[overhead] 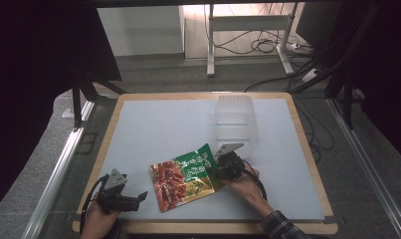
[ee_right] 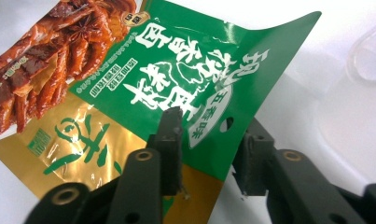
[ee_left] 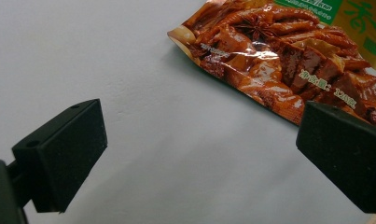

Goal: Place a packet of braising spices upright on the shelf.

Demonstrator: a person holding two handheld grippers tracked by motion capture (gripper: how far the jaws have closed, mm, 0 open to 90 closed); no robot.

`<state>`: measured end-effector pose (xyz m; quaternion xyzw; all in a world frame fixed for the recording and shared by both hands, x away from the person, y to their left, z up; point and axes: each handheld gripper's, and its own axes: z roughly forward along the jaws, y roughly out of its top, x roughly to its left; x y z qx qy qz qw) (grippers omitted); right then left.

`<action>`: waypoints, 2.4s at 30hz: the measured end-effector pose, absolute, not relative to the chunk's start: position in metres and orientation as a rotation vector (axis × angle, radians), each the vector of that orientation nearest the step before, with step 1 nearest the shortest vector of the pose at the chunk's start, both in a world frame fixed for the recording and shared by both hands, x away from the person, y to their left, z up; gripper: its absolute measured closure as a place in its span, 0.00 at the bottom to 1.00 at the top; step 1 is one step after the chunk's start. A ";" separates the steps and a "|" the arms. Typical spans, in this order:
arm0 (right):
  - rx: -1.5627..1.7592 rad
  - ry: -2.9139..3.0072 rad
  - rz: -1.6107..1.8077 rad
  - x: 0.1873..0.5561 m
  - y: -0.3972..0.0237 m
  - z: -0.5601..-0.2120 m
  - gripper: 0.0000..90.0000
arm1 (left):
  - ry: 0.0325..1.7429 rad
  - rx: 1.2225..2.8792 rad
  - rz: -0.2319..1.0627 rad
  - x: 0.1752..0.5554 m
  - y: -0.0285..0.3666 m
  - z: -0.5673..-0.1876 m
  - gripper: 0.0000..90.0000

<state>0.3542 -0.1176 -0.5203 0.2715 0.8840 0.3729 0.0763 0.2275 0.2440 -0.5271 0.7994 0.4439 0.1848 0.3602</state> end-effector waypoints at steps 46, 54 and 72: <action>0.682 2.615 1.364 0.362 -0.105 -0.442 0.99 | 1.154 2.039 0.465 0.228 0.246 -0.527 0.02; 0.599 2.609 1.385 0.365 -0.092 -0.414 0.99 | 1.155 2.038 0.465 0.228 0.246 -0.527 0.02; 0.505 2.621 1.412 0.372 -0.073 -0.377 0.99 | 1.152 2.042 0.467 0.228 0.246 -0.527 0.02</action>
